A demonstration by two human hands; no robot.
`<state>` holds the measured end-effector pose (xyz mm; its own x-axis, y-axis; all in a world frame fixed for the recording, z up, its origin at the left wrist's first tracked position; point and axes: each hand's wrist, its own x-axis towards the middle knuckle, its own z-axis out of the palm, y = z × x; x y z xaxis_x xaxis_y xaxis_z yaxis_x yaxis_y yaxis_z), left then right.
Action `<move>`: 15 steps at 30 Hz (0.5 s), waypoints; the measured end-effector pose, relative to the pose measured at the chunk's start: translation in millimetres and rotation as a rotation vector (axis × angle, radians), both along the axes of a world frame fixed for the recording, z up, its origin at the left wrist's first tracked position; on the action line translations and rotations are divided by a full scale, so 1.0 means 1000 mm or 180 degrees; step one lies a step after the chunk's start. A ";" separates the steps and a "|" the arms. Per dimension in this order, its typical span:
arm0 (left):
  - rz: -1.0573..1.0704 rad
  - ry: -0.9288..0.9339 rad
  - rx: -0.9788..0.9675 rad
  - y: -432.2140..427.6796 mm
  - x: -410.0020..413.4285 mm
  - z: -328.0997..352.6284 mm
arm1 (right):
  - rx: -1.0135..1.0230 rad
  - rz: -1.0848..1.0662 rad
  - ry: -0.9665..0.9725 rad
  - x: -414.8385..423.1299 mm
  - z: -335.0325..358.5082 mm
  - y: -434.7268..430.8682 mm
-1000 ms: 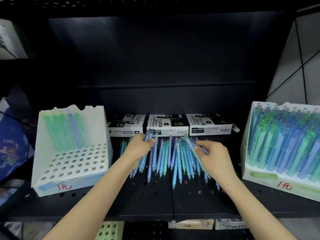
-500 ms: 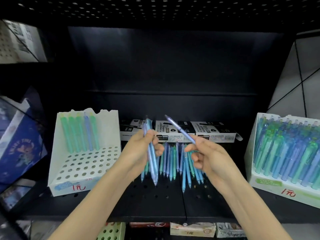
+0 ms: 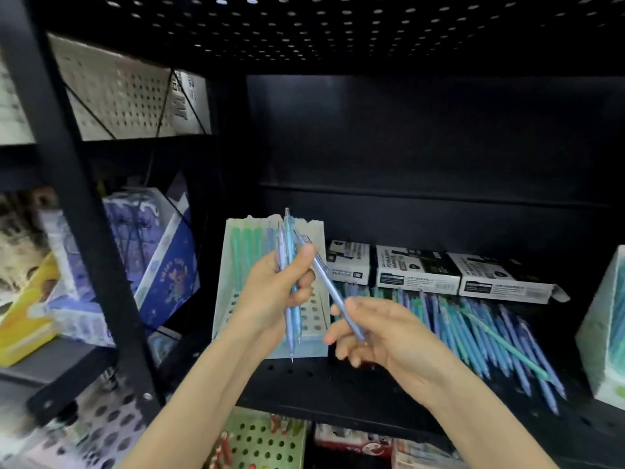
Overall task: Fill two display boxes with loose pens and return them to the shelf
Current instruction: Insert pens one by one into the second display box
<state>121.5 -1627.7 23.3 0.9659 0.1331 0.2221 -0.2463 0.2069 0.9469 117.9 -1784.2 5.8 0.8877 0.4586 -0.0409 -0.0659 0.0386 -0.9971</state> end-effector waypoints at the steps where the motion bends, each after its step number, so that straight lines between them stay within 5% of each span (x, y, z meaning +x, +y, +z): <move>1: 0.0024 0.0001 0.0084 0.005 -0.002 0.001 | -0.0336 -0.0259 -0.0398 -0.001 0.003 0.005; 6: -0.0018 -0.0061 0.0954 0.022 -0.011 0.005 | -0.0404 -0.0937 -0.1956 0.005 0.035 0.026; 15: -0.0057 -0.0272 0.1708 0.037 -0.011 0.015 | -0.1220 -0.0802 -0.2588 0.017 0.053 0.047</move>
